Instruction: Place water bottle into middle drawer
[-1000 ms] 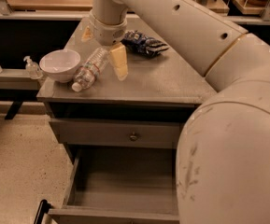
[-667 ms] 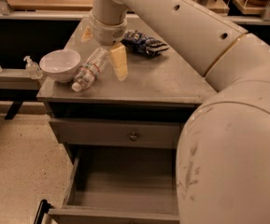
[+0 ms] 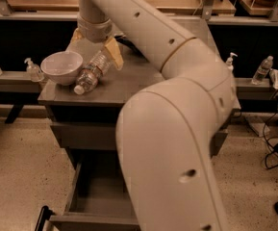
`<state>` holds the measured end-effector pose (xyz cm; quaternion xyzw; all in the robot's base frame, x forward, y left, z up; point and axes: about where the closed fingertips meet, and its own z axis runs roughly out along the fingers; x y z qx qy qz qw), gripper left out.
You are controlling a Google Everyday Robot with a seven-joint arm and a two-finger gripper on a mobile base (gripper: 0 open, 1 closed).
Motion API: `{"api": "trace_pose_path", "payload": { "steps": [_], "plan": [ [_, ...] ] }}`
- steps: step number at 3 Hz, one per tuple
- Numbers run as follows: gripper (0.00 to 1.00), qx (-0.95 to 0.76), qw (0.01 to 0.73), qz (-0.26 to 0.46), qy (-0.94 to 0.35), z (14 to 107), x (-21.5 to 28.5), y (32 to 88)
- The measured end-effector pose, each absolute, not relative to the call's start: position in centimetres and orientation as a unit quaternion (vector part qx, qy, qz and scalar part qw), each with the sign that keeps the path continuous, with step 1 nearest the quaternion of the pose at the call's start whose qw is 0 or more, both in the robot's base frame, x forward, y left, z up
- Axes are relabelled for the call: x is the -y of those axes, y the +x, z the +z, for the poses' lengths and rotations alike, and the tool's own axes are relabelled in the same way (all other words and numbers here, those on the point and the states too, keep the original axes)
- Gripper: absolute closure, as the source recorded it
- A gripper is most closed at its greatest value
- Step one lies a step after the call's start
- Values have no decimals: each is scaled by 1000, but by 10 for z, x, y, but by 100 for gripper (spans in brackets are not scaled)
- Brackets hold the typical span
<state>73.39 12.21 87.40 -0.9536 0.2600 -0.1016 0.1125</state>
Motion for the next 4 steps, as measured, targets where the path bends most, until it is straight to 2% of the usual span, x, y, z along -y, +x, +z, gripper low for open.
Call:
{"api": "trace_pose_path", "payload": {
  "steps": [2,3,4],
  "plan": [
    [0,-230,89,-105,-963,844,-131,772],
    [17,-224,103,-95,-964,843,-134,775],
    [48,-215,135,-86,-964,857,-138,774]
  ]
}}
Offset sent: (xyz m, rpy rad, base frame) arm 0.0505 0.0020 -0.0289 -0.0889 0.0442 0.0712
